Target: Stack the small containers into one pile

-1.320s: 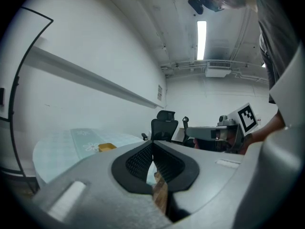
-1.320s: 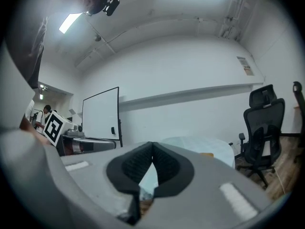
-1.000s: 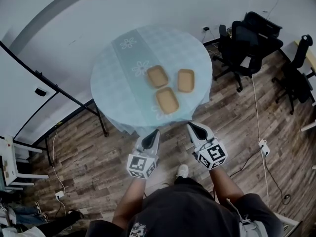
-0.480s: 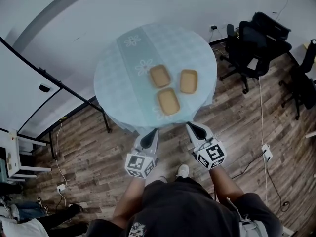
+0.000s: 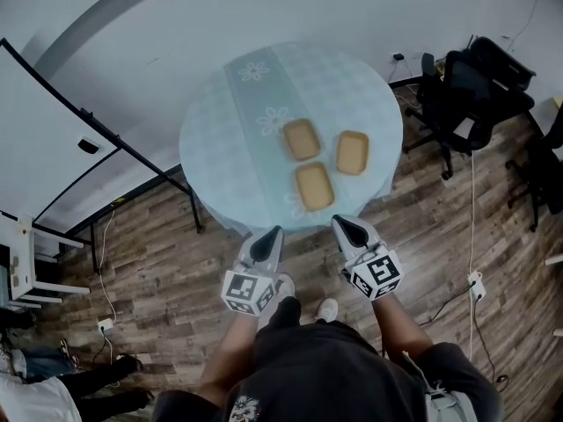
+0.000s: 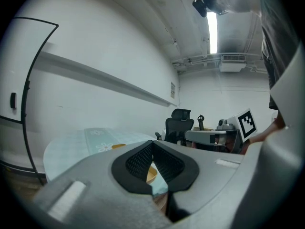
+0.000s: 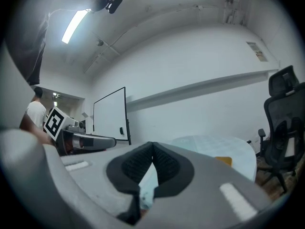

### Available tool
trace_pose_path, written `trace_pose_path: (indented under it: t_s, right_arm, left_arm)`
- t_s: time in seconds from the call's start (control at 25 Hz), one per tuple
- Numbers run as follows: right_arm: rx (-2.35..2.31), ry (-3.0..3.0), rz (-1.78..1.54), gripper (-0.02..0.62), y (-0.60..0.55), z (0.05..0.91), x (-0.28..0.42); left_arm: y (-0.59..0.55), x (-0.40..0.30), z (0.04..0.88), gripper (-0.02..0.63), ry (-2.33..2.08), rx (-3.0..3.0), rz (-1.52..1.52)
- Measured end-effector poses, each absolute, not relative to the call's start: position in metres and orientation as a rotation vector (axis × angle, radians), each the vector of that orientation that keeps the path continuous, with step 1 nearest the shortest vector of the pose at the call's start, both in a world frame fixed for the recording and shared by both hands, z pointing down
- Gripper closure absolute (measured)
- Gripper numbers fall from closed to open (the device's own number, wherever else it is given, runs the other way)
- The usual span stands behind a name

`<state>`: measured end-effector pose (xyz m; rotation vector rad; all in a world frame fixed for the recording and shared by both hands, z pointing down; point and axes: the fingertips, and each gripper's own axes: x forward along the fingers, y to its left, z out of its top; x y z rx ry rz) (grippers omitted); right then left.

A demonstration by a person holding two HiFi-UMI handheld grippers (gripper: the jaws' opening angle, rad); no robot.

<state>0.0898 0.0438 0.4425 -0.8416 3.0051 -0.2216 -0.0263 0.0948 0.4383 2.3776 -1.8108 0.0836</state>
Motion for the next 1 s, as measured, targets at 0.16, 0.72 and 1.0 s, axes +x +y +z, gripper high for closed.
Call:
trace_pose_path:
  t_s: [0.16, 0.72, 1.0]
  right_arm:
    - [-0.833, 3.012, -0.186, 0.594, 0.032, 0.434, 0.066]
    - [-0.997, 3.022, -0.229, 0.594, -0.017, 0.443, -0.004]
    - [-1.148, 2.999, -0.231, 0.594, -0.034, 0.449, -0.02]
  left_arm:
    - [0.083, -0.049, 0.44, 0.601, -1.814, 2.373, 0.062]
    - [0.027, -0.124, 0.448, 0.601, -1.693, 2.468, 0.05]
    - [-0.002, -0.144, 0.455, 0.601, -1.572, 2.535, 0.043]
